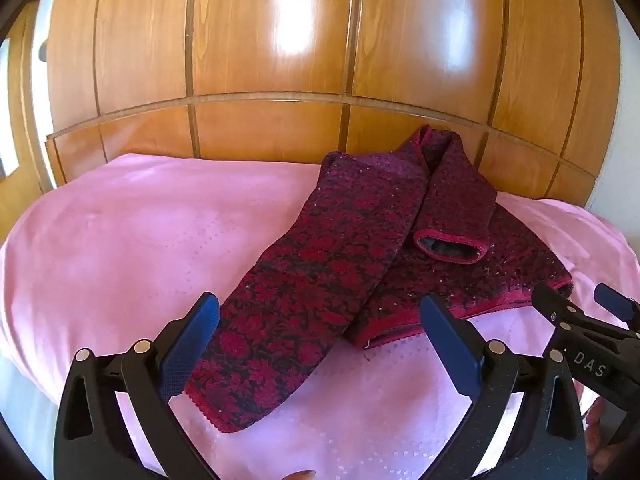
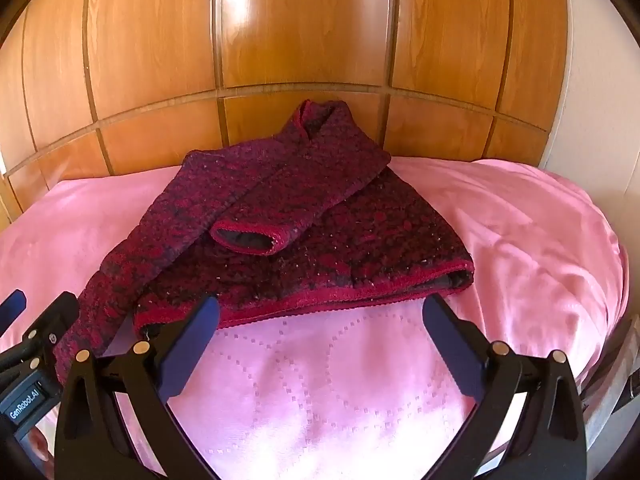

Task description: Fold small clothes

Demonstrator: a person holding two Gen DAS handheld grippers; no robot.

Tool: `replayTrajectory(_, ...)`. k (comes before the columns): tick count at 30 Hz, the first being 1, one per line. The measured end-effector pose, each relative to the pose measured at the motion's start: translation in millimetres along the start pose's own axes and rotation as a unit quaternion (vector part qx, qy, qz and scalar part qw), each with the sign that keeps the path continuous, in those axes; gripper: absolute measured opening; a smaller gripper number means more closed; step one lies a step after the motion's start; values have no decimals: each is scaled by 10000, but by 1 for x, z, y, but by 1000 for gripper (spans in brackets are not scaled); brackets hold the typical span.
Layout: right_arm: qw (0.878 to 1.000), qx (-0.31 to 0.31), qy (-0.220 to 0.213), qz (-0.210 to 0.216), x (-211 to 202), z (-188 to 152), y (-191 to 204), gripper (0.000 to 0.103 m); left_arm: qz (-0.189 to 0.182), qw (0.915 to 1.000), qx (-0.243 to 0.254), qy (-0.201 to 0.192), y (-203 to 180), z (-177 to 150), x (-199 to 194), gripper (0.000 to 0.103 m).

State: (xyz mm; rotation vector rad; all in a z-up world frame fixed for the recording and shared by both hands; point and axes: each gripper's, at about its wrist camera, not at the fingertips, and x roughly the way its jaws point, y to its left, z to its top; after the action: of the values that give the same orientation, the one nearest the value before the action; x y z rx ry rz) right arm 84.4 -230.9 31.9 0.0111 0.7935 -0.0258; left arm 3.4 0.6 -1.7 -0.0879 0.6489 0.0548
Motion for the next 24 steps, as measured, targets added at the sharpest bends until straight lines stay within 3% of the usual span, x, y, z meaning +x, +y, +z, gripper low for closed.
replayTrajectory(24,9996,-167,183,167,5,-8,15,101,230,9997,-96,5,14,-4,4,99)
